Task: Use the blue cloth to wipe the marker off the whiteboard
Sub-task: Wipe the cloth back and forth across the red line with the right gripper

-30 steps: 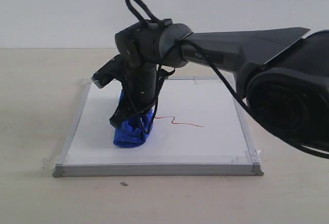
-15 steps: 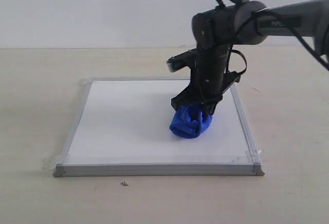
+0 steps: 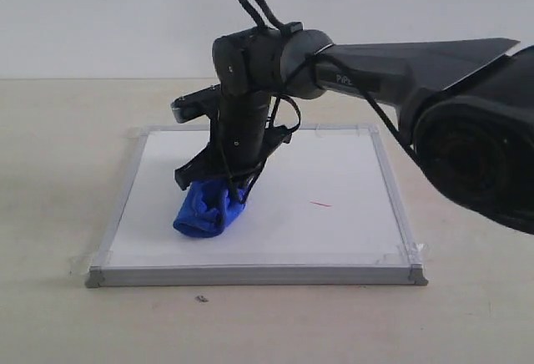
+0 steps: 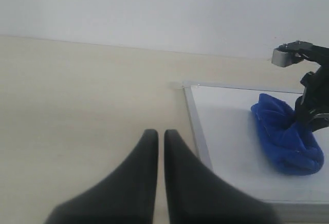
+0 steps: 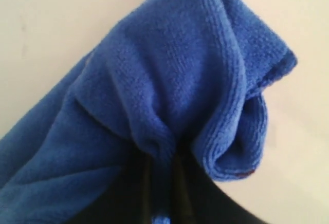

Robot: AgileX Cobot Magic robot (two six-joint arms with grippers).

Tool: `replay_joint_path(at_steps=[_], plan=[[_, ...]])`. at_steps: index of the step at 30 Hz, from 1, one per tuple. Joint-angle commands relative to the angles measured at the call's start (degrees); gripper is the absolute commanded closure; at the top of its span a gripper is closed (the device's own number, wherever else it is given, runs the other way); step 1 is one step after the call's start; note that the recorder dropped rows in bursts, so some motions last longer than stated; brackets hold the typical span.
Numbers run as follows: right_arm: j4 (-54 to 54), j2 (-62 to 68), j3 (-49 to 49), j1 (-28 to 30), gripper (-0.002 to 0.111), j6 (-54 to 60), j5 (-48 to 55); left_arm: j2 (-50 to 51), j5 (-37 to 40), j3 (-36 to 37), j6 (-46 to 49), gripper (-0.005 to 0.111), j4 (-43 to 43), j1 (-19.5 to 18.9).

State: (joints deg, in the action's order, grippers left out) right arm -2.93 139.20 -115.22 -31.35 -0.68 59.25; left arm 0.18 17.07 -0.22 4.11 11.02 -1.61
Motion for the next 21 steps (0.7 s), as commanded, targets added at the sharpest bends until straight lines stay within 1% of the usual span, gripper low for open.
replay_joint_path(at_steps=[1,3,5,6,9,11,13,15,17,21], plan=[[4.8,3.6,1.5,6.4,0.108,0.1,10.7,-0.2,-0.2,0.2,0.1,0.102,0.3,-0.1],[6.5,2.5,4.4,9.5,0.108,0.2,10.7,-0.2,-0.2,0.2,0.1,0.102,0.3,-0.1],[8.9,0.0,9.9,11.5,0.108,-0.2,10.7,-0.2,-0.2,0.2,0.1,0.102,0.3,-0.1],[11.0,-2.0,14.7,12.7,0.108,-0.9,9.9,-0.2,-0.2,0.2,0.1,0.102,0.3,-0.1],[13.7,-6.2,23.4,14.3,0.108,-2.7,5.1,-0.2,-0.2,0.2,0.1,0.102,0.3,-0.1],[16.2,-10.4,32.3,16.1,0.108,-5.7,-0.2,-0.2,-0.2,0.2,0.1,0.102,0.3,-0.1],[16.2,-13.0,36.7,17.3,0.108,-7.3,-3.9,-0.2,-0.2,0.2,0.1,0.102,0.3,-0.1],[15.5,-14.7,39.0,17.5,0.108,-8.1,-6.7,-0.2,-0.2,0.2,0.1,0.102,0.3,-0.1],[12.1,-15.3,40.3,17.1,0.108,-7.6,-9.2,-0.2,-0.2,0.2,0.1,0.102,0.3,-0.1],[2.9,-14.6,40.3,13.8,0.108,0.1,-13.9,-0.2,-0.2,0.2,0.1,0.102,0.3,-0.1]])
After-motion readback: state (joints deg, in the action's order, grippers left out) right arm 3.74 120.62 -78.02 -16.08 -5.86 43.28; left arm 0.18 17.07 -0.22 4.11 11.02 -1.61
